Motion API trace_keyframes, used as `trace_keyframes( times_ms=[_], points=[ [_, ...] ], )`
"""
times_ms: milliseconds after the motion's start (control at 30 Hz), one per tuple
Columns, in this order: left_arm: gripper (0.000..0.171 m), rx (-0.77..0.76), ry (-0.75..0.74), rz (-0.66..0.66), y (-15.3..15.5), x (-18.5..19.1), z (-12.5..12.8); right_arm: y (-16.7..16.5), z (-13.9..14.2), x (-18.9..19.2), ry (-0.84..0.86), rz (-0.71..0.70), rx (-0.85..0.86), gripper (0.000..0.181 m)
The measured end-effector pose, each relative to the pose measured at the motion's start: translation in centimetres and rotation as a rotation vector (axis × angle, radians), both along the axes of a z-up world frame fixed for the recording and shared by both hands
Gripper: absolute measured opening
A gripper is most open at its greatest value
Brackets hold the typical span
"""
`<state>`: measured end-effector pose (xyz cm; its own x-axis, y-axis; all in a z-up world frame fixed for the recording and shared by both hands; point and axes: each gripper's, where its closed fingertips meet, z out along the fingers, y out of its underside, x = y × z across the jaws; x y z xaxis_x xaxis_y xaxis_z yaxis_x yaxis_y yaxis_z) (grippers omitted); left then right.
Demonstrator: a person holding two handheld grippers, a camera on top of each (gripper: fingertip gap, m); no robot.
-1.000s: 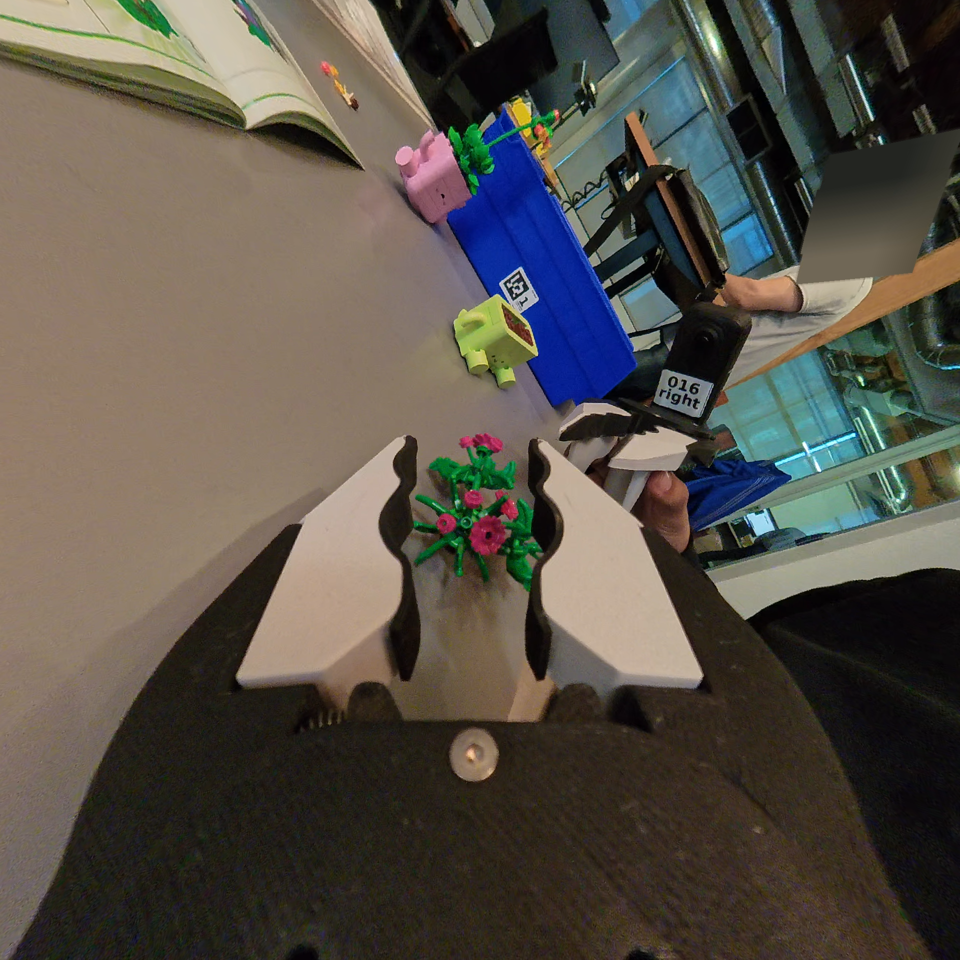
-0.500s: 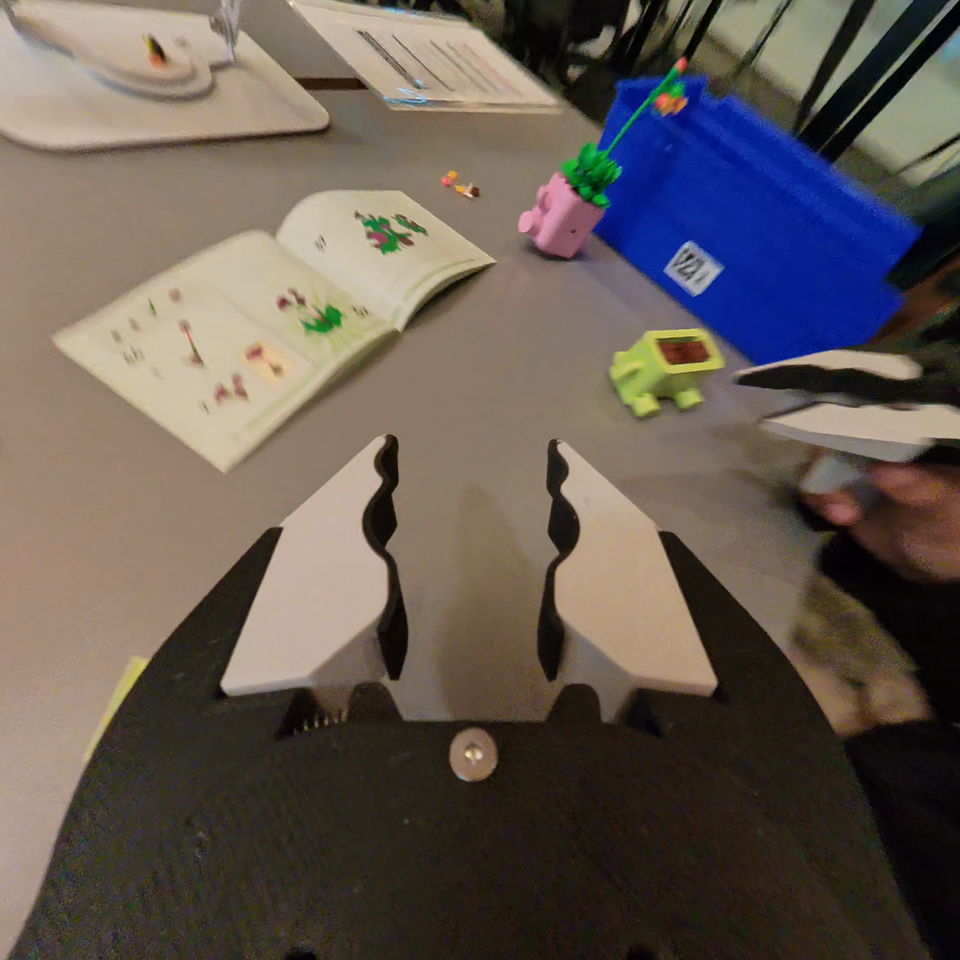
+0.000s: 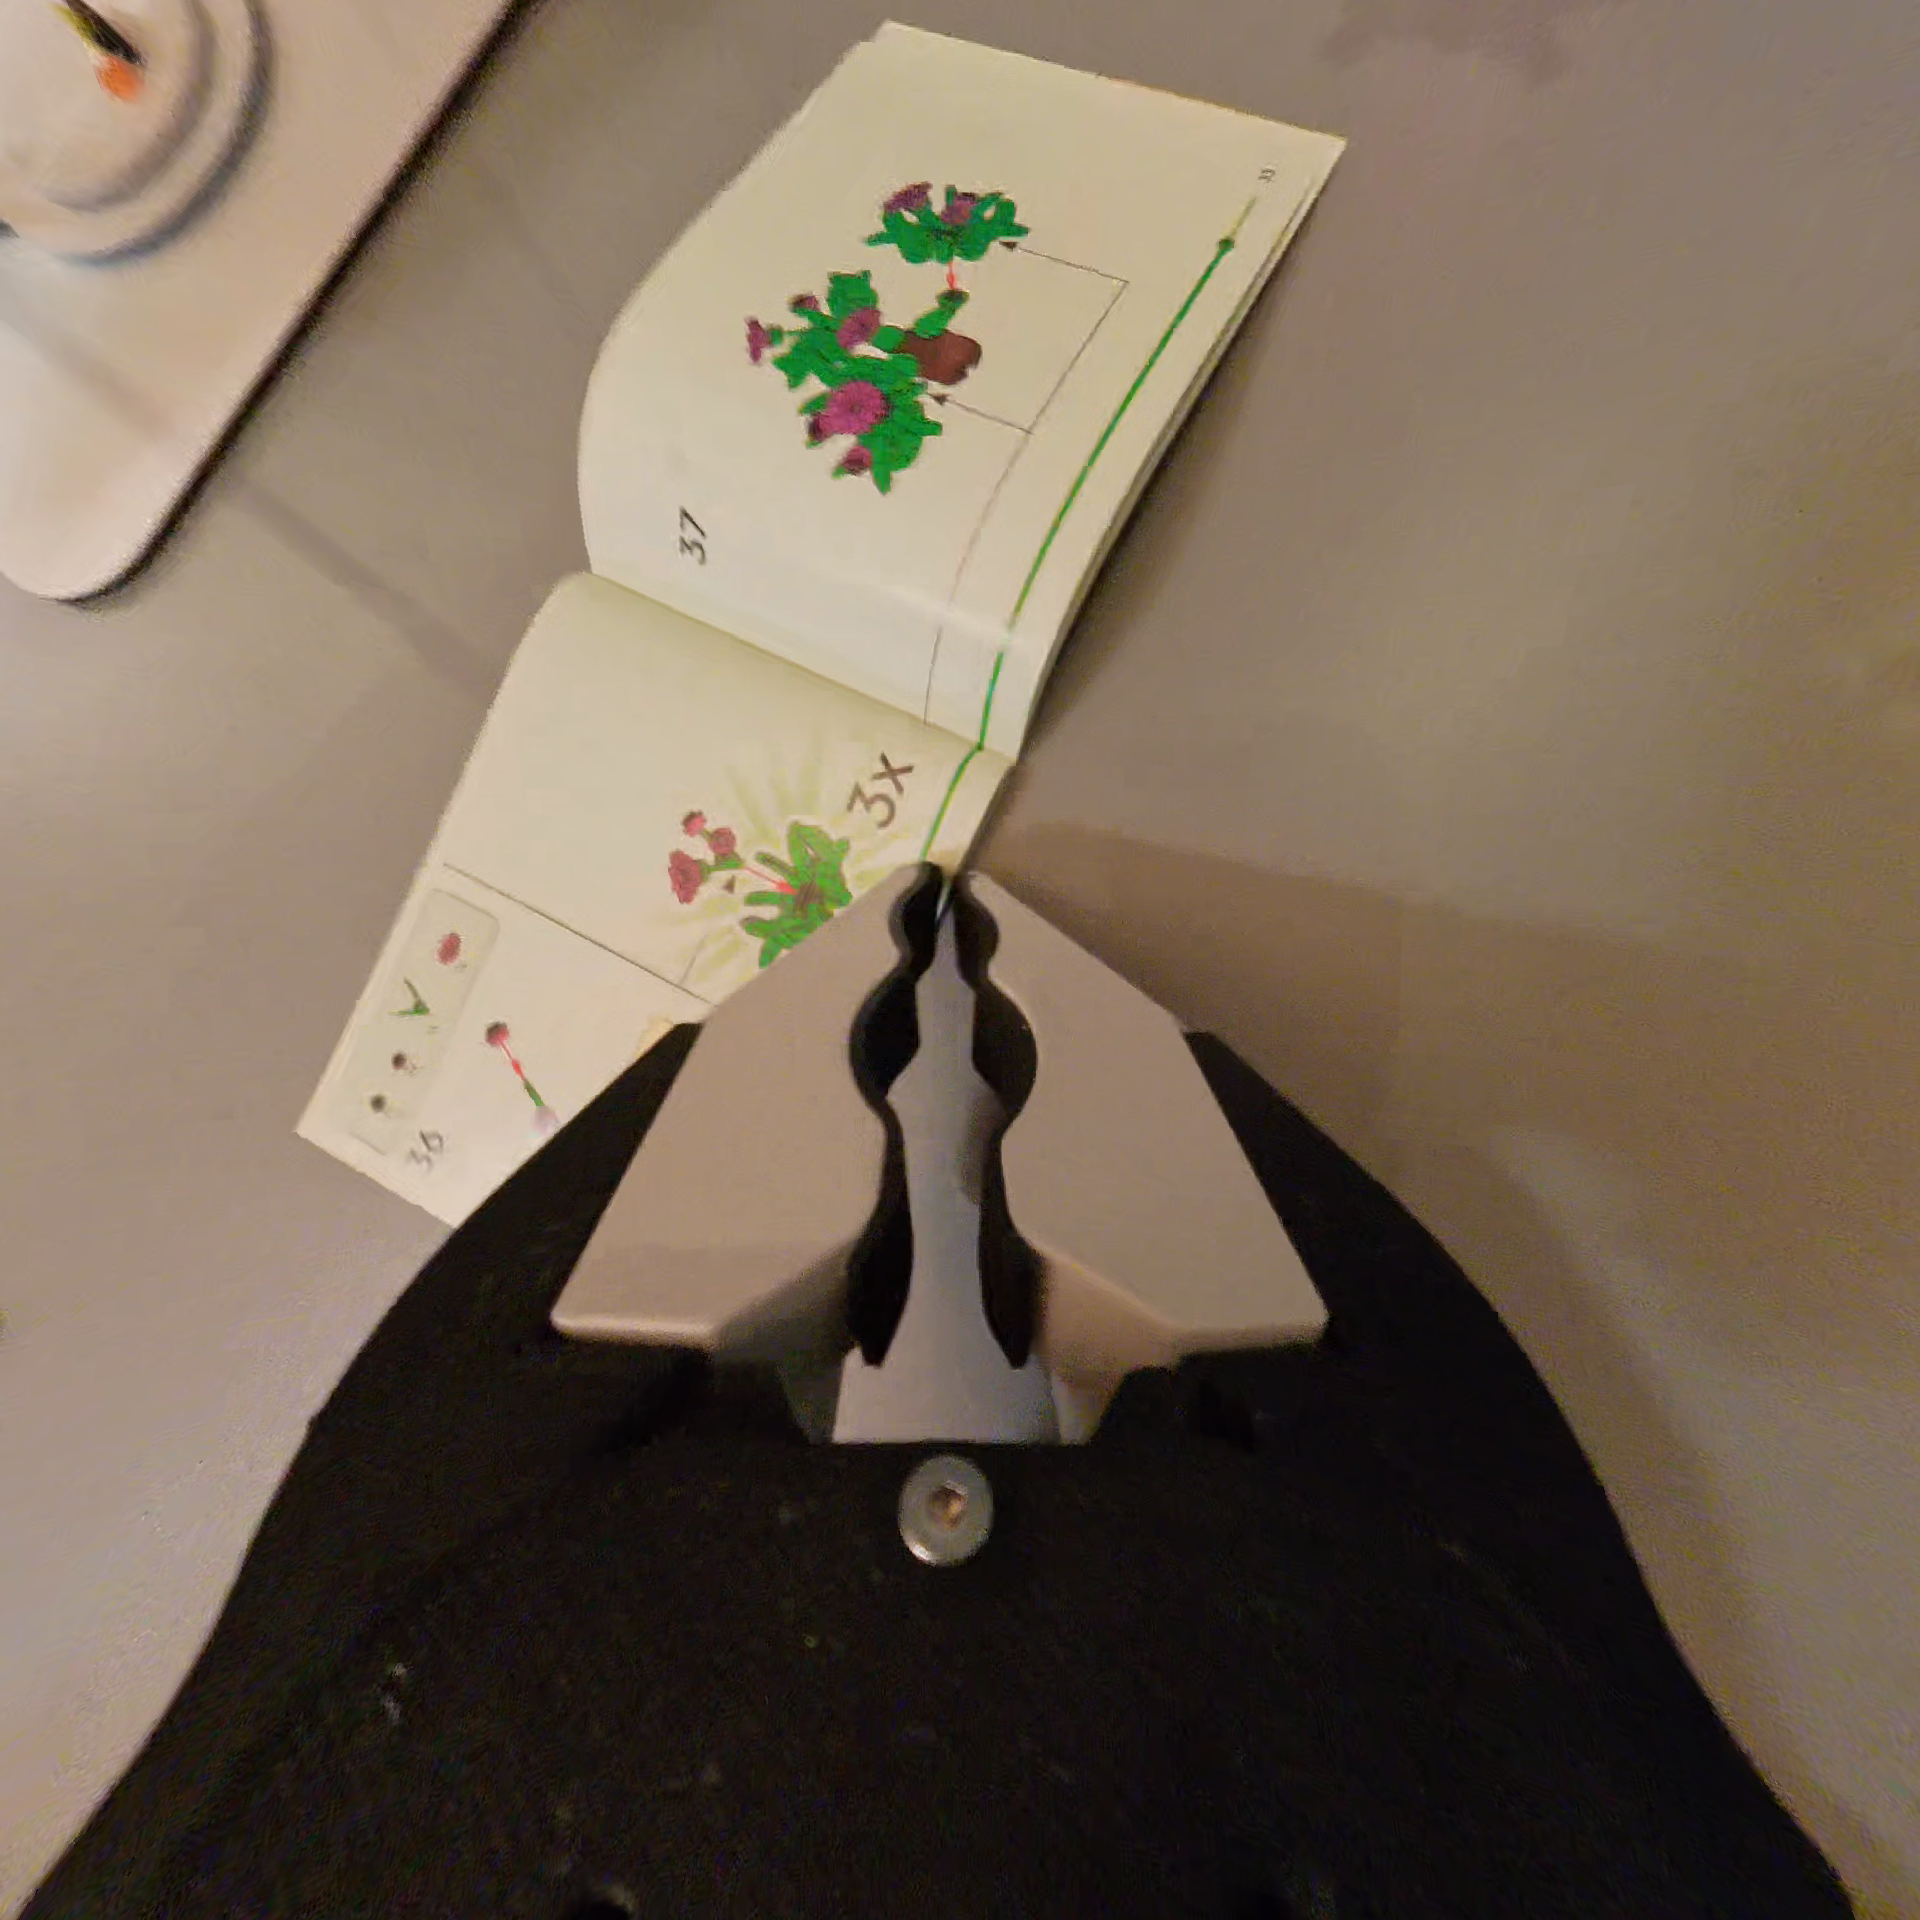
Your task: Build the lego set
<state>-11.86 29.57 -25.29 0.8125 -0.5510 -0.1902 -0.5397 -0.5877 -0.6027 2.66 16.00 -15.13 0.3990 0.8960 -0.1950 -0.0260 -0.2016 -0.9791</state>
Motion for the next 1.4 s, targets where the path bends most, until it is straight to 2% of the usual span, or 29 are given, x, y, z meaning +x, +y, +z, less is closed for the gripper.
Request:
trace_keyframes(
  times_ms=[67,167,267,333,367,467,500,633,700,733,833,867,900,1067,1233,1267,1333,1400],
  points=[
    [0.000,0.001,0.015,-0.010,-1.2,-0.4,0.0,-0.3,0.2,0.1,0.004,-0.003,0.027,0.035],
    [0.000,-0.043,0.023,-0.048,-4.6,-1.2,0.0,-0.4,0.4,0.2,0.003,-0.018,0.056,0.034],
    [0.000,-0.107,-0.053,-0.056,-8.6,-1.9,0.3,-0.4,0.2,0.1,-0.019,-0.033,0.069,0.032],
    [0.000,-0.056,-0.108,-0.053,-9.0,-2.1,1.7,-0.3,0.0,-0.1,-0.038,-0.043,0.067,0.031],
    [0.002,-0.008,-0.136,-0.044,-8.5,-2.1,2.7,-0.2,-0.1,-0.2,-0.048,-0.047,0.066,0.031],
    [0.042,0.126,-0.199,-0.051,-4.7,-1.0,4.9,-0.2,-0.4,-0.6,-0.071,-0.048,0.072,0.027],
    [0.058,0.142,-0.179,-0.051,-3.1,-0.7,4.7,-0.2,-0.5,-0.7,-0.080,-0.048,0.079,0.026],
    [0.087,0.091,-0.099,-0.036,2.1,1.6,2.5,-0.2,-0.7,-1.2,-0.120,-0.054,0.116,0.023],
    [0.083,0.029,-0.067,-0.031,3.3,2.4,0.8,-0.3,-0.7,-1.2,-0.122,-0.057,0.120,0.023],
    [0.071,-0.018,-0.064,-0.040,3.1,2.8,0.0,-0.2,-0.7,-1.2,-0.114,-0.058,0.118,0.023],
    [0.016,-0.073,-0.159,-0.048,1.6,3.6,0.2,-0.2,-0.2,-0.8,-0.073,-0.055,0.108,0.024],
    [0.004,-0.072,-0.164,-0.042,0.9,3.2,0.4,-0.3,0.0,-0.6,-0.057,-0.055,0.110,0.024],
    [0.001,-0.061,-0.160,-0.028,0.0,2.6,0.6,-0.4,0.2,-0.5,-0.041,-0.056,0.116,0.023],
    [0.000,-0.043,-0.189,-0.007,-5.3,0.7,1.6,-0.7,0.6,0.0,-0.009,-0.064,0.138,0.022],
    [0.000,-0.118,-0.292,-0.077,-9.8,3.2,2.6,-0.3,0.1,-0.3,-0.042,-0.069,0.110,0.022],
    [0.006,-0.155,-0.311,-0.103,-10.5,4.1,2.6,-0.2,-0.1,-0.4,-0.052,-0.070,0.102,0.022],
    [0.034,-0.224,-0.385,-0.151,-11.6,5.9,2.9,0.0,-0.4,-0.5,-0.069,-0.072,0.087,0.022],
    [0.043,-0.240,-0.477,-0.194,-12.2,7.2,3.9,0.1,-0.4,-0.5,-0.067,-0.076,0.080,0.021]
  ],
)
